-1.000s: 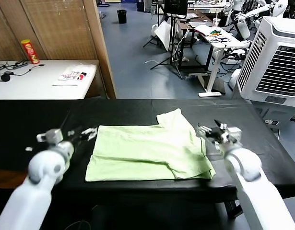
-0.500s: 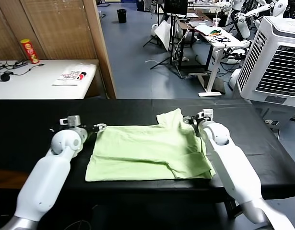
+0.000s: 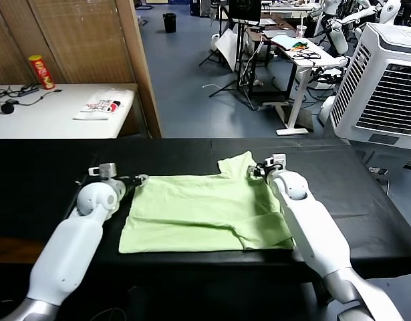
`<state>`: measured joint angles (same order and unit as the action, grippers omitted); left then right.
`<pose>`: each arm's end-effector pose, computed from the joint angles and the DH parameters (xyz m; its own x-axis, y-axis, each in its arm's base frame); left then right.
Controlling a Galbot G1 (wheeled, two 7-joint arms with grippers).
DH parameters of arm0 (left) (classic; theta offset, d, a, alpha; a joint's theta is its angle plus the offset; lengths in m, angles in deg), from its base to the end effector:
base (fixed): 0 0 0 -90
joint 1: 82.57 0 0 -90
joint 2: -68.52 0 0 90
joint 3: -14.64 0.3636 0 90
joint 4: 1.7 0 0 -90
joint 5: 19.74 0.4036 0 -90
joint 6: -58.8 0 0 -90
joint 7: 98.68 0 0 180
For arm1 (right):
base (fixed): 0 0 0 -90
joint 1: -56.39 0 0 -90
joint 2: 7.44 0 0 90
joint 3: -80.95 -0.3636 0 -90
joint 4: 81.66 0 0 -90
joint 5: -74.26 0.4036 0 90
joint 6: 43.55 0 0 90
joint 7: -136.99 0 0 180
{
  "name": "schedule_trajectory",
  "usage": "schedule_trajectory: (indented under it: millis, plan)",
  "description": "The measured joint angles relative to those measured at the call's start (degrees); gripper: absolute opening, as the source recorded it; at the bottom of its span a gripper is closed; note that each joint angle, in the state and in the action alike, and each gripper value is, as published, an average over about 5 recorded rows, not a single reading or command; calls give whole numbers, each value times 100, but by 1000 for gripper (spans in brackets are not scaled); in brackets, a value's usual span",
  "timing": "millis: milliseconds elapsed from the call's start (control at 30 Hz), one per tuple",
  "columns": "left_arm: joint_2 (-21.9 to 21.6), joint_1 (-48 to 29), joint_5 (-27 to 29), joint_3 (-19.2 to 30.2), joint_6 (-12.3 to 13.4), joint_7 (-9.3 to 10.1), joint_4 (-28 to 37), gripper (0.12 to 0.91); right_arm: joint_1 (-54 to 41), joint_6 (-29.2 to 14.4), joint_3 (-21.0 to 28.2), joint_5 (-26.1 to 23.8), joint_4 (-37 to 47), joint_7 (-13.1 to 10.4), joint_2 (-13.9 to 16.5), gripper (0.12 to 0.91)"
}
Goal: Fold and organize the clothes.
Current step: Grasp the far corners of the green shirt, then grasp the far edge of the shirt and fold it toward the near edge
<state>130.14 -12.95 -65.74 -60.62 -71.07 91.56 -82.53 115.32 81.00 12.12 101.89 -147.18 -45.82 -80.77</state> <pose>0.5091 0.1142 -0.2639 -0.8040 0.1049 0.5853 0.0207 0.9887 -0.1487 0.5755 -0.0252 -0.2914 -0.8198 -0.1449 0.5540 -0.1566 0.9873 0.0265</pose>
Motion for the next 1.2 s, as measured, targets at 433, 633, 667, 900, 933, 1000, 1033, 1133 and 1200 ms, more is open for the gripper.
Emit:
schedule_trajectory:
  millis: [433, 633, 667, 900, 933, 1000, 1033, 1133, 1200]
  plan:
    - [-95, 103, 39, -68, 94, -22, -263, 126, 326, -594, -205, -115, -515, 216, 253, 122]
    - [-273, 366, 16, -240, 121, 12, -764, 126, 725, -729, -380, -28, -1223, 416, 546, 122]
    - [-307, 437, 7, -273, 122, 18, -877, 126, 813, -731, -412, -3, -1359, 439, 599, 122]
    - [-622, 1179, -120, -593, 110, 31, -1806, 126, 1510, -534, -648, 150, -2327, 395, 1005, 122]
    - [-679, 1305, -141, -651, 102, 34, -1944, 126, 1608, -480, -680, 165, -2459, 363, 1059, 122]
    - [-790, 1559, -181, -765, 83, 51, -2224, 126, 1804, -374, -746, 205, -2720, 299, 1170, 122]
    - [-844, 1687, -207, -824, 69, 70, -2366, 126, 1903, -325, -781, 222, -2848, 273, 1226, 122]
    - [-978, 2035, -263, -991, 26, 142, -2762, 126, 2191, -224, -887, 254, -3192, 227, 1390, 122]
    - [-1040, 2235, -271, -1091, 0, 175, -2985, 126, 2367, -183, -950, 264, -3382, 215, 1486, 122]
